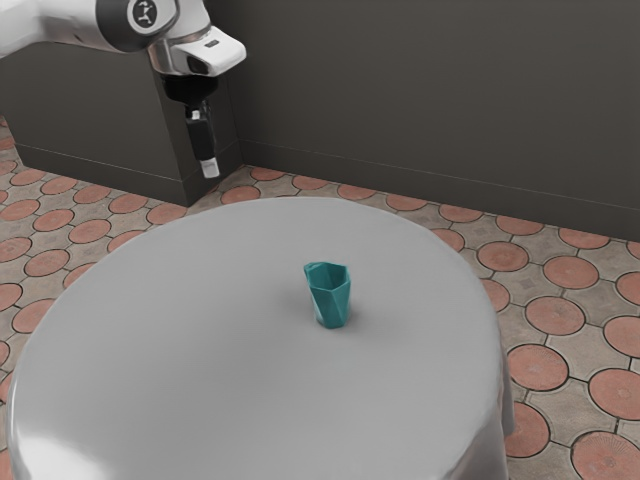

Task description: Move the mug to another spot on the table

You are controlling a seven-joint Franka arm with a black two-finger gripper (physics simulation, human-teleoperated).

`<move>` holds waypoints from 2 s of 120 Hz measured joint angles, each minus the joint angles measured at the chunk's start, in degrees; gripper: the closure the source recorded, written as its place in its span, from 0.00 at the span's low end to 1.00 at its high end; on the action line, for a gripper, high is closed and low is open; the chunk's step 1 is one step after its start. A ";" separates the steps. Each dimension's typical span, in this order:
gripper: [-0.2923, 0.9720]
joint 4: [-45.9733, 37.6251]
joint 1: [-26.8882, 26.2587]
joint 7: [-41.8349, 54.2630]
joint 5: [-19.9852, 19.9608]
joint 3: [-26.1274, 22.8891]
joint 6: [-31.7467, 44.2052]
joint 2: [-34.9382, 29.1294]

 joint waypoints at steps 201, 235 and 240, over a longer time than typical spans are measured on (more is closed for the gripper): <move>0.27 6.98 0.01 55.10 -6.54 -0.34 15.62 28.64; 0.30 9.56 -0.07 59.54 -8.87 -0.50 20.45 34.37; 0.30 9.57 -0.06 60.03 -9.53 -0.51 20.95 34.69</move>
